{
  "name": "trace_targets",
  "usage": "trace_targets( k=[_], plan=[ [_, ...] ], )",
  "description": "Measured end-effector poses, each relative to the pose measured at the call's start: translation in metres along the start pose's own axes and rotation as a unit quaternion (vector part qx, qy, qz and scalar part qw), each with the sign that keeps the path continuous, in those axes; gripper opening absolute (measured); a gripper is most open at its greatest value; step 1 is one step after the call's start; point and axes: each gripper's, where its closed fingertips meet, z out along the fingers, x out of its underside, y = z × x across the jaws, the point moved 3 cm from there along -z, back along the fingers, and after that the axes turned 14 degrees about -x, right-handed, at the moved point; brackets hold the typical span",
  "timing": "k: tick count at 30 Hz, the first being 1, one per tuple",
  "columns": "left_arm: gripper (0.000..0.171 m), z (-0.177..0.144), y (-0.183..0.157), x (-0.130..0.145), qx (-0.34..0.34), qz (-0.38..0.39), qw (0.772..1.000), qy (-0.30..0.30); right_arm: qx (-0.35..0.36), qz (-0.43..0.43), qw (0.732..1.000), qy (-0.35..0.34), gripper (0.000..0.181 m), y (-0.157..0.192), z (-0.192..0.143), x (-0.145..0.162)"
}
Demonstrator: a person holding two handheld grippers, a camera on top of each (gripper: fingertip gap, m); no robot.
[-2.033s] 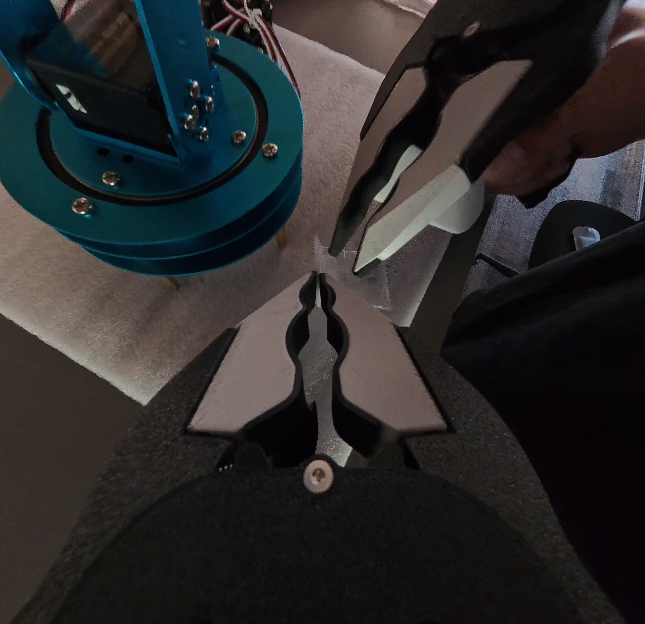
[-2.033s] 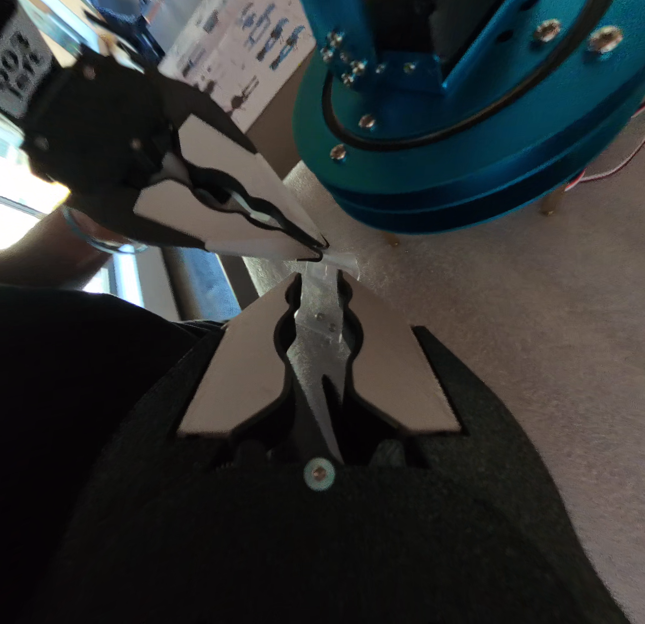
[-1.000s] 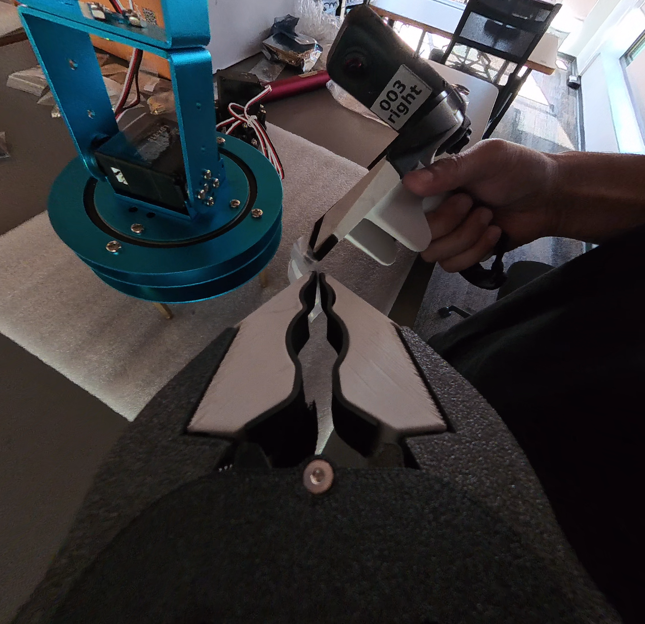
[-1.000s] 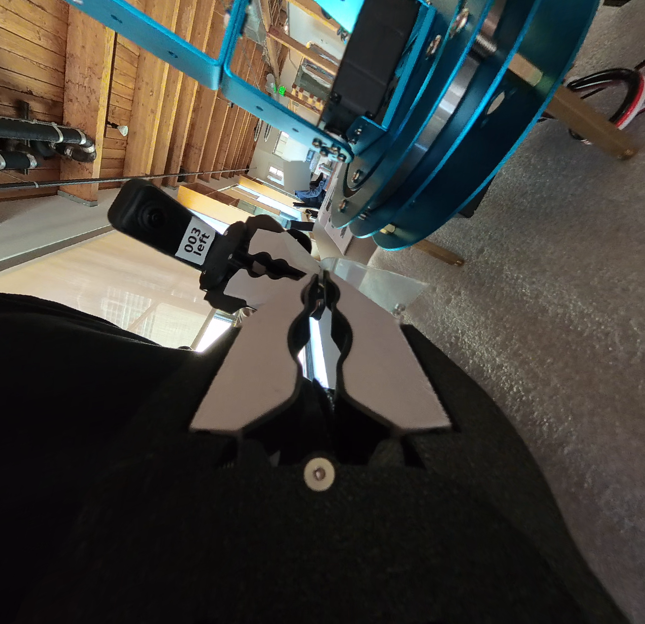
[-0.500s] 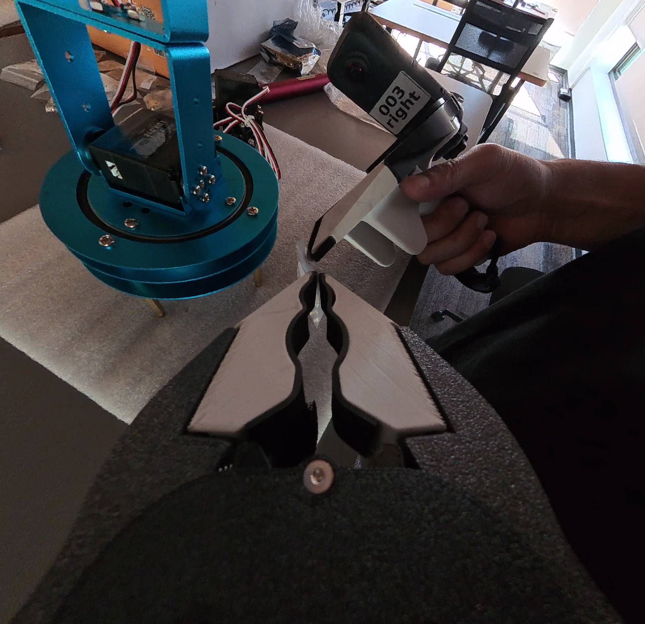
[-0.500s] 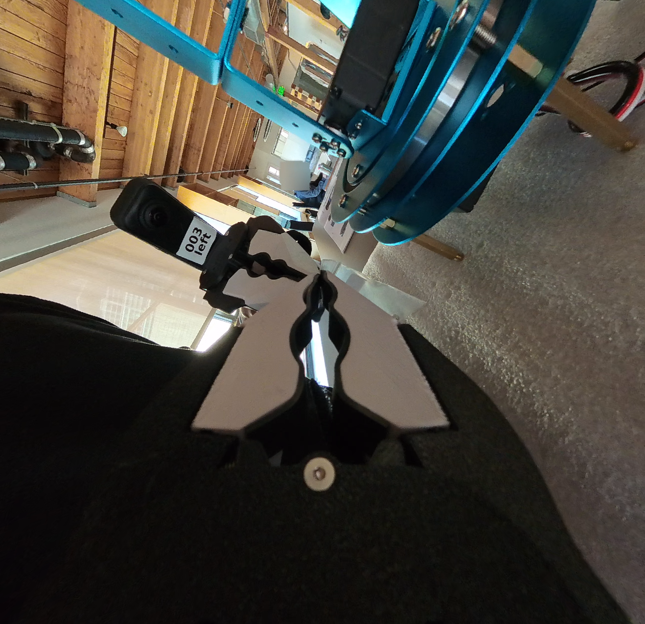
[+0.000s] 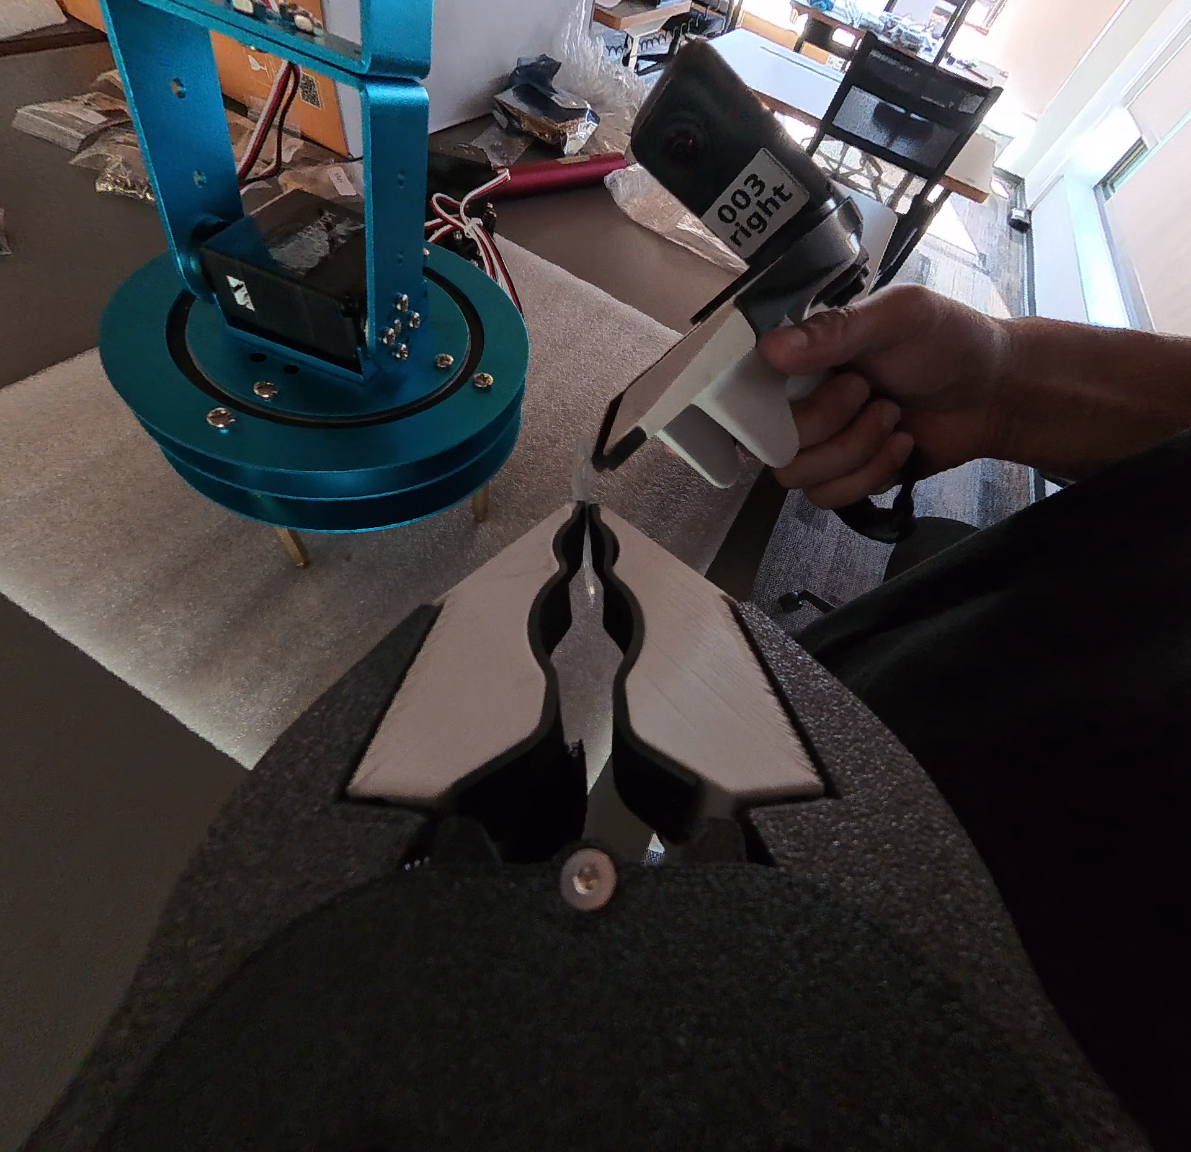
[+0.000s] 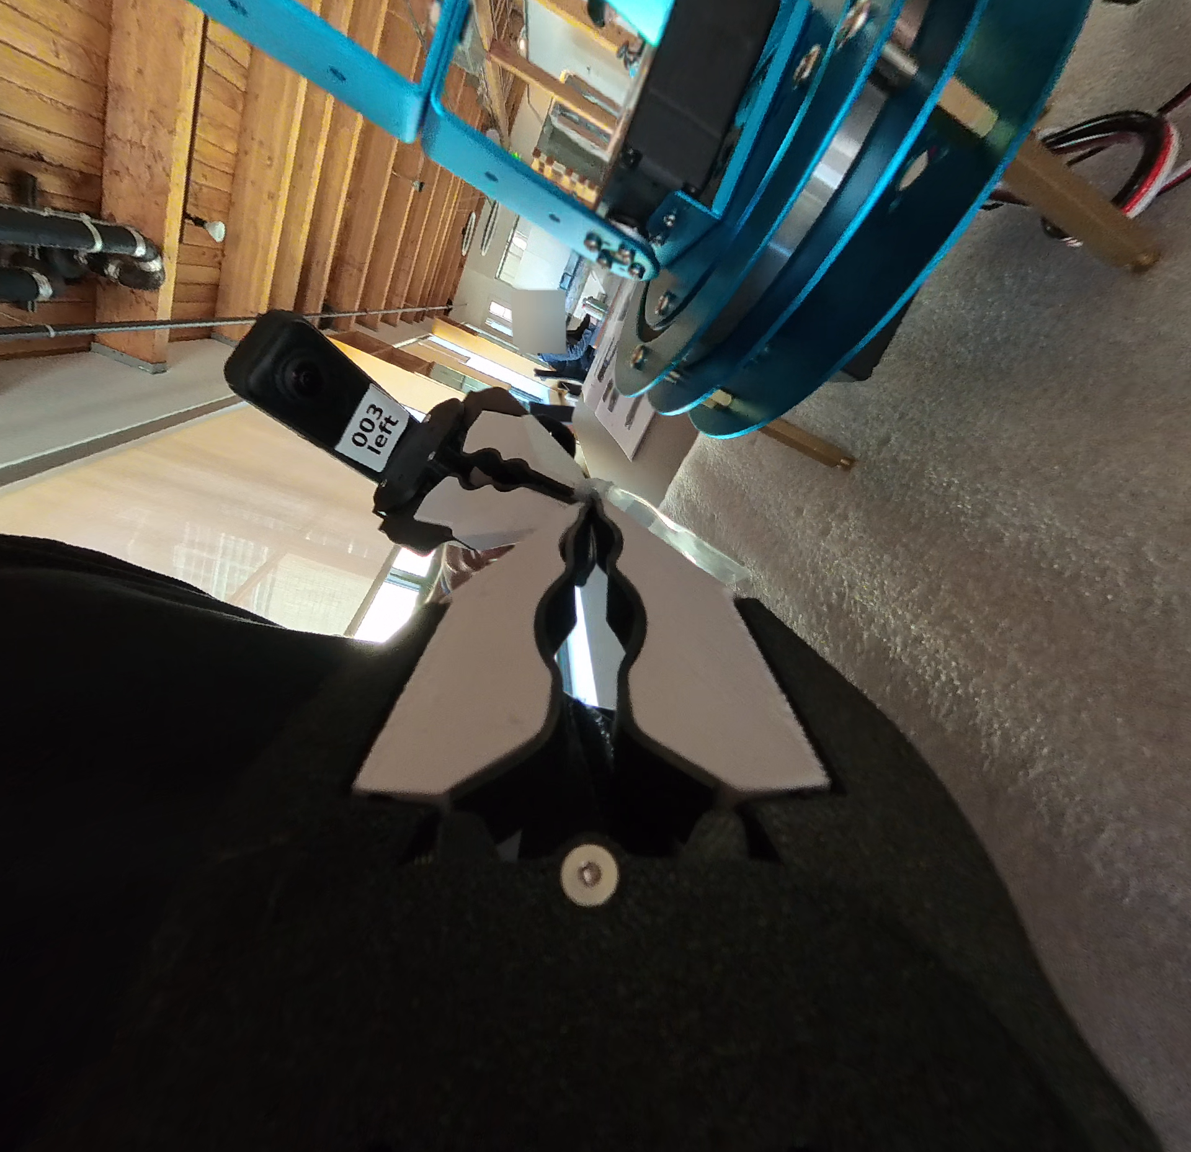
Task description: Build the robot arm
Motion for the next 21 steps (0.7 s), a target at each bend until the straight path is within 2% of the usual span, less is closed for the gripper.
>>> trace_targets(
  k=[2, 5, 14, 21],
  plan=[
    [0.000, 0.000, -0.001, -0.001, 0.003, -0.001, 1.000, -0.001, 0.008, -0.004, 1.000, 0.014, 0.000, -0.001, 0.002, 0.003],
    [0.001, 0.001, -0.004, -0.002, 0.011, -0.002, 1.000, -0.004, 0.010, 0.000, 1.000, 0.018, 0.013, -0.001, 0.007, 0.003],
    [0.000, 0.000, -0.010, -0.005, 0.017, 0.008, 1.000, -0.008, -0.019, 0.006, 1.000, 0.007, 0.008, 0.003, 0.009, 0.002],
    [0.000, -0.005, -0.011, -0.015, 0.065, -0.077, 0.994, -0.037, -0.072, 0.010, 0.997, -0.011, 0.008, 0.014, 0.008, -0.002]
  ],
)
